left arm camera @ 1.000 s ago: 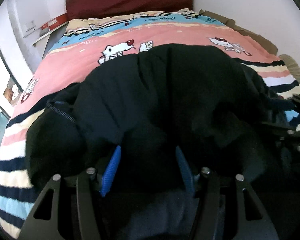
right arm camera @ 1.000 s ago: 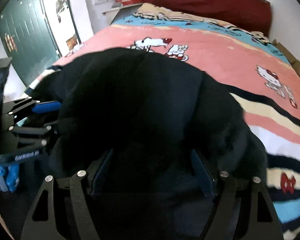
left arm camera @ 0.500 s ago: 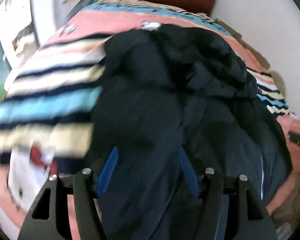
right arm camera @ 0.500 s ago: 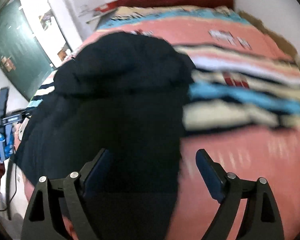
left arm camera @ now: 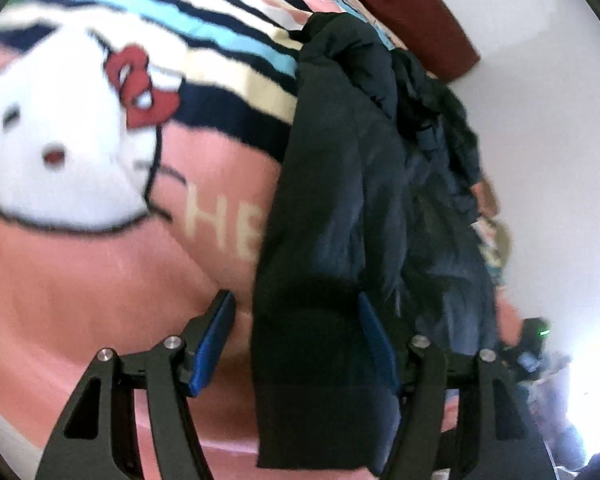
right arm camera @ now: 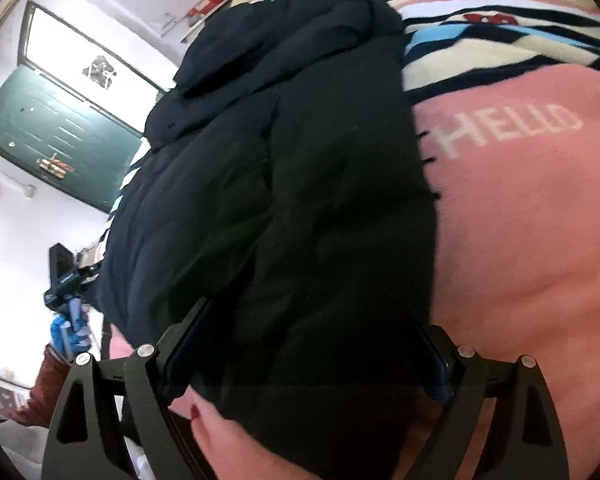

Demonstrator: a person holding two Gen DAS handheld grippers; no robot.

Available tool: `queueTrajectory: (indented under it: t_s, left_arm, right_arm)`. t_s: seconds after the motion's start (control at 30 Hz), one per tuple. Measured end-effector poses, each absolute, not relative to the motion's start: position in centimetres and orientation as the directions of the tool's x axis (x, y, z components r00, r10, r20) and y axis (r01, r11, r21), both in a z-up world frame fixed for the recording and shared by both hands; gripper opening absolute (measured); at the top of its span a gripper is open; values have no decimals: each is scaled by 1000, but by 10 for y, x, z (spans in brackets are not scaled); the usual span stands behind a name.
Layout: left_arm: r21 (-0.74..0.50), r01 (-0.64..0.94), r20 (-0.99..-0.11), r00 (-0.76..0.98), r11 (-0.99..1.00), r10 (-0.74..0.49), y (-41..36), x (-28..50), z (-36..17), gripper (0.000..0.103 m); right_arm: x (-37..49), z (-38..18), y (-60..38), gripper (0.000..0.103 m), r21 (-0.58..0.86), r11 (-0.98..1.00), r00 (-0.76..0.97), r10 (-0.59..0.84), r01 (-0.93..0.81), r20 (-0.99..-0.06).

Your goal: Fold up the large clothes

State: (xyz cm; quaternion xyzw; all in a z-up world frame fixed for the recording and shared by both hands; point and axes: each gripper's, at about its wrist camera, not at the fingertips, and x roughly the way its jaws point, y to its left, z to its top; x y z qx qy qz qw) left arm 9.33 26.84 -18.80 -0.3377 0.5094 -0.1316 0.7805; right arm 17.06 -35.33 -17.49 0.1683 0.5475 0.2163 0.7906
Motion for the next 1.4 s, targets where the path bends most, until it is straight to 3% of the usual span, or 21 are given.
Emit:
queueTrajectory:
  t_s: [0.23, 0.33, 0.37, 0.4, 0.5, 0.6, 0.83, 1.0, 1.17, 1.4]
  left_arm:
    - [-758, -83, -619, 403, 647, -674, 243, 73, -201, 62]
    - [-734, -33, -626, 418, 678, -658, 224, 76, -191, 59]
    - [-735, -13, -617, 428, 678, -661, 218, 77, -184, 46]
    - [-740, -1, -607, 433, 673, -667, 214, 79, -178, 34]
    - [-733, 61, -575, 476, 677, -666, 205, 87, -145, 24]
    - [-740, 111, -533, 506, 664, -678, 204, 99, -115, 22]
    - [-852, 171, -313, 593, 496, -742, 229, 150, -50, 22]
    - [-837, 216, -269, 637, 502, -722, 235, 210, -6, 22]
    - [-793, 182, -317, 691, 582, -649, 227, 304, 25, 22]
    - [-686, 36, -499, 703, 727, -506, 209, 427, 4, 24]
  right_arm:
    - [175, -182, -342, 85, 540, 825, 271, 565, -167, -780]
    - [174, -184, -339, 58, 547, 818, 256, 576, -180, -777]
    - [174, -181, -338, 39, 559, 808, 259, 590, -186, -765]
    - [173, -177, -339, 27, 569, 798, 265, 602, -198, -753]
    - [170, -153, -335, 17, 547, 793, 323, 609, -269, -724]
    - [176, -124, -333, 15, 535, 780, 390, 626, -326, -676]
    - [218, -71, -353, 15, 612, 708, 518, 692, -352, -503]
    - [278, -50, -370, 15, 699, 643, 593, 707, -313, -385]
    - [346, -33, -381, 16, 733, 634, 668, 659, -246, -346]
    - [460, -48, -368, 18, 730, 679, 716, 550, -83, -431]
